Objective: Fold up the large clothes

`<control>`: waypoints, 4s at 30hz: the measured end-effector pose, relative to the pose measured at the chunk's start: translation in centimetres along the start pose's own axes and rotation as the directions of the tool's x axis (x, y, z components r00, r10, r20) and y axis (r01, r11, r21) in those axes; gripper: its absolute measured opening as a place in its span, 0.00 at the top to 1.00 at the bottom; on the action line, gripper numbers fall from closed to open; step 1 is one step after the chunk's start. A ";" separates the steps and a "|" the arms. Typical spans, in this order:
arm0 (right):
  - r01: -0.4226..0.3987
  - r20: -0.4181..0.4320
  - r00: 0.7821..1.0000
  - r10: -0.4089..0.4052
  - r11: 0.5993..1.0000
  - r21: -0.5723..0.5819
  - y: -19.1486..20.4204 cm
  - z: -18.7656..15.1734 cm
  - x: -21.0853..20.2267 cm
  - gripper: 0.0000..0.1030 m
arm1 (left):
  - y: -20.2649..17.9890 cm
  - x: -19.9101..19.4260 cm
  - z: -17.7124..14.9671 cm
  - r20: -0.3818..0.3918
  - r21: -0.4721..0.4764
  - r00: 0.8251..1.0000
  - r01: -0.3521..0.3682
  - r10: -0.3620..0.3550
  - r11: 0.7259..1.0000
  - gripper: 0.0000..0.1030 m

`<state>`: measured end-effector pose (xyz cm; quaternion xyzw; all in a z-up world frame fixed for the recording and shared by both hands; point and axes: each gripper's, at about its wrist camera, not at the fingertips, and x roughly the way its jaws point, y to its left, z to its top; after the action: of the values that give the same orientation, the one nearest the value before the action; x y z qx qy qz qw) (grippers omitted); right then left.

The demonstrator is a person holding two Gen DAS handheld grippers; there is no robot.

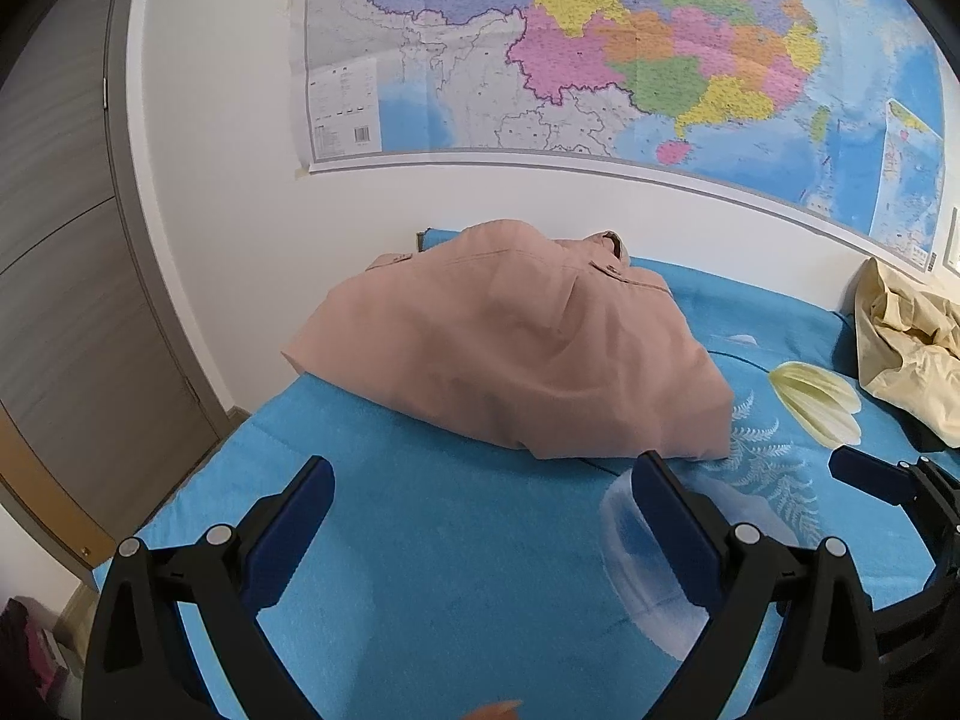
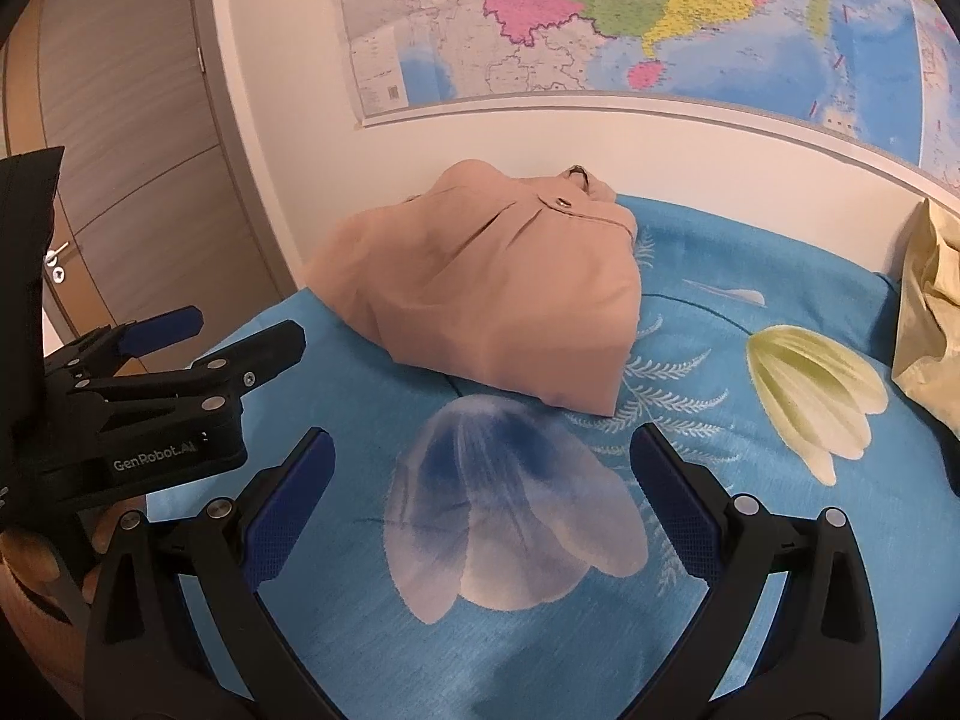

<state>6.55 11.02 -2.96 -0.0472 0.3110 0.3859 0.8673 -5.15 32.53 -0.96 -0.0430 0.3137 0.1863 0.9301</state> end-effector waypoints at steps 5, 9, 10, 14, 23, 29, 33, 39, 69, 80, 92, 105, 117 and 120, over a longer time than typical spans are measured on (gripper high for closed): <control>-0.004 -0.004 1.000 0.004 1.000 0.003 0.2 -0.3 0.0 0.06 | -0.2 -0.1 -0.3 -0.016 -0.007 1.000 0.007 -0.007 1.000 0.07; -0.002 -0.005 1.000 0.002 1.000 -0.004 0.4 -0.5 -0.1 0.06 | -0.5 -0.4 -0.6 -0.019 -0.010 0.999 0.026 -0.027 1.000 0.07; -0.001 -0.006 1.000 0.001 1.000 -0.004 0.4 -0.5 -0.2 0.06 | -0.5 -0.4 -0.7 -0.017 -0.010 0.999 0.026 -0.027 1.000 0.07; -0.003 -0.005 1.000 0.003 1.000 -0.002 0.4 -0.7 -0.3 0.06 | -0.7 -0.7 -0.7 -0.008 -0.004 1.000 0.012 -0.012 1.000 0.07; -0.003 -0.005 1.000 0.003 1.000 0.011 0.3 -0.7 -0.6 0.06 | 0.2 -1.1 -0.7 0.000 -0.021 1.000 -0.011 0.011 1.000 0.07; 0.000 0.006 1.000 0.000 1.000 0.020 0.1 -0.7 -0.9 0.06 | 0.9 -0.9 -1.1 -0.010 -0.024 1.000 -0.027 0.027 0.999 0.07; -0.001 0.003 1.000 0.001 1.000 0.019 0.2 -0.7 -0.9 0.06 | 1.1 -0.8 -1.5 -0.018 -0.019 0.999 -0.034 0.033 0.999 0.07; 0.003 0.000 1.000 -0.003 1.000 0.018 0.5 -0.8 -1.0 0.06 | 1.2 -0.8 -1.6 -0.020 -0.018 0.999 -0.035 0.035 0.999 0.07; 0.002 -0.005 1.000 -0.002 1.000 0.016 0.9 -0.8 -1.0 0.06 | 1.2 -1.1 -1.8 -0.020 -0.019 0.999 -0.026 0.025 0.999 0.07; 0.000 -0.012 1.000 0.001 1.000 0.017 0.9 -0.8 -0.8 0.06 | 1.1 -0.9 -2.0 -0.027 -0.016 0.999 -0.026 0.025 1.000 0.07; -0.003 -0.010 1.000 0.004 1.000 0.027 0.8 -0.8 -0.7 0.06 | 1.2 -0.7 -2.2 -0.032 -0.013 0.999 -0.027 0.027 1.000 0.07; -0.003 -0.013 1.000 0.003 0.999 0.038 0.7 -1.0 -0.5 0.06 | 1.1 -0.7 -2.3 -0.035 -0.011 0.999 -0.026 0.026 1.000 0.07; -0.002 -0.016 1.000 0.003 0.999 0.042 0.8 -1.1 -0.6 0.06 | 1.1 -0.6 -2.3 -0.034 -0.009 0.999 -0.025 0.025 1.000 0.07; -0.001 -0.013 1.000 0.002 0.999 0.043 0.7 -1.1 -0.7 0.06 | 1.0 -0.7 -2.3 -0.031 -0.003 0.999 -0.029 0.029 1.000 0.07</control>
<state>5.12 10.74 -3.37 -0.0308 0.3250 0.3795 0.8657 -7.31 32.75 -2.35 -0.0431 0.3281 0.1995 0.9223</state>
